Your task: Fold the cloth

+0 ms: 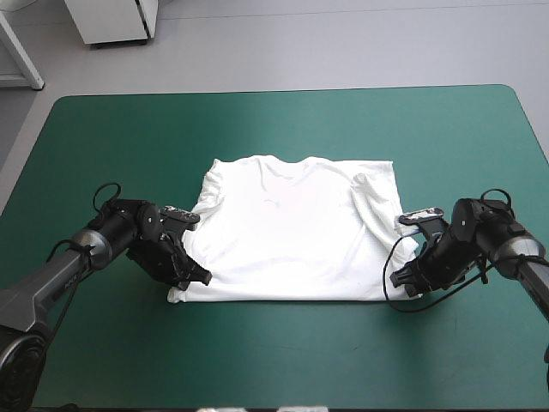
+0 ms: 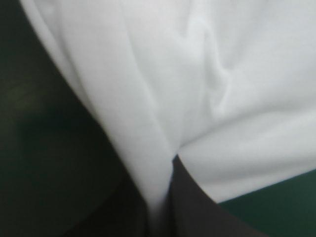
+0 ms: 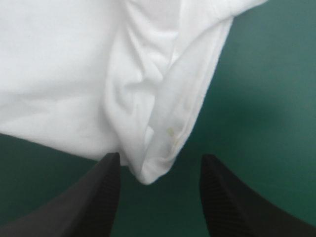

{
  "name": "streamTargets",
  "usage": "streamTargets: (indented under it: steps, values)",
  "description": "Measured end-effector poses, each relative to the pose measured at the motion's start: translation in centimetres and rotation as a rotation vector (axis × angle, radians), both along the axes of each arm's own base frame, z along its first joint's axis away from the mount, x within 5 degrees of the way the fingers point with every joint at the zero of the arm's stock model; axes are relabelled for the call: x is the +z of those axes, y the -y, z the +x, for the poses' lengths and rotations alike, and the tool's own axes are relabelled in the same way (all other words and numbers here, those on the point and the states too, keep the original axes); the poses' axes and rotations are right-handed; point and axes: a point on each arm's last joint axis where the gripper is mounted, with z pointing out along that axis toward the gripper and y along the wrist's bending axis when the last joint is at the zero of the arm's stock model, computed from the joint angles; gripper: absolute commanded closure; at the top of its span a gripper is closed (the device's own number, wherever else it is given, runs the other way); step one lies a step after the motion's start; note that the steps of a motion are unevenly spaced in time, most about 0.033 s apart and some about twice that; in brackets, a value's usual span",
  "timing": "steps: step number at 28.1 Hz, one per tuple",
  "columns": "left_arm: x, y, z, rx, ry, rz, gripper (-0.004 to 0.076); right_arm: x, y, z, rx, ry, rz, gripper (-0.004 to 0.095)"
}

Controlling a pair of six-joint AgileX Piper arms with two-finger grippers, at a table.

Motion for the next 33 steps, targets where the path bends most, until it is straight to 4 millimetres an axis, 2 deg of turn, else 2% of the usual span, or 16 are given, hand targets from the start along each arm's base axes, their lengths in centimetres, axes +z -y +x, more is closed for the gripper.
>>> streamTargets:
  steps: [6, 9, 11, 15, 16, 23, 26, 29, 30, 33]
  values:
    - [0.0, 0.0, 0.0, 0.0, 0.0, 0.001, 0.0733, -1.3, -0.2, 0.9, -0.005, -0.011, 0.007, 0.0427]
    - [0.0, 0.0, 0.0, 0.0, 0.0, 0.001, 0.0733, -1.6, -0.2, 1.1, 0.002, -0.027, 0.011, 0.0476]
    - [0.0, 0.0, 0.0, 0.0, 0.0, 0.001, 0.0733, -1.7, -0.3, 1.2, 0.01, -0.039, 0.013, 0.057]
    - [0.0, 0.0, 0.0, 0.0, -0.001, 0.001, 0.0733, -1.8, -0.3, 1.4, 0.021, -0.043, 0.034, 0.0874]
    - [0.0, 0.0, 0.0, 0.0, -0.001, 0.001, 0.0733, -1.8, -0.5, 1.4, 0.024, -0.043, 0.049, 0.0924]
    - [0.1, 0.0, 0.0, -0.003, -0.01, 0.002, 0.0733, -1.9, -1.0, 1.3, 0.021, -0.066, 0.114, 0.0921]
    - [0.8, -0.1, -0.1, -0.01, -0.006, 0.006, 0.0733, -1.4, -1.1, 1.3, 0.025, -0.079, 0.116, 0.0921]
    - [2.5, -0.1, -0.4, -0.016, 0.023, -0.003, 0.0733, 0.3, -0.9, 1.2, 0.027, -0.051, 0.104, 0.0921]
    - [3.9, -0.3, -0.9, -0.019, 0.046, -0.011, 0.0733, 1.7, -0.8, 0.9, 0.027, -0.033, 0.094, 0.0921]
    - [6.2, -0.7, -2.5, -0.015, 0.09, -0.028, 0.0733, 4.3, -0.7, -0.2, 0.016, -0.002, 0.097, 0.0921]
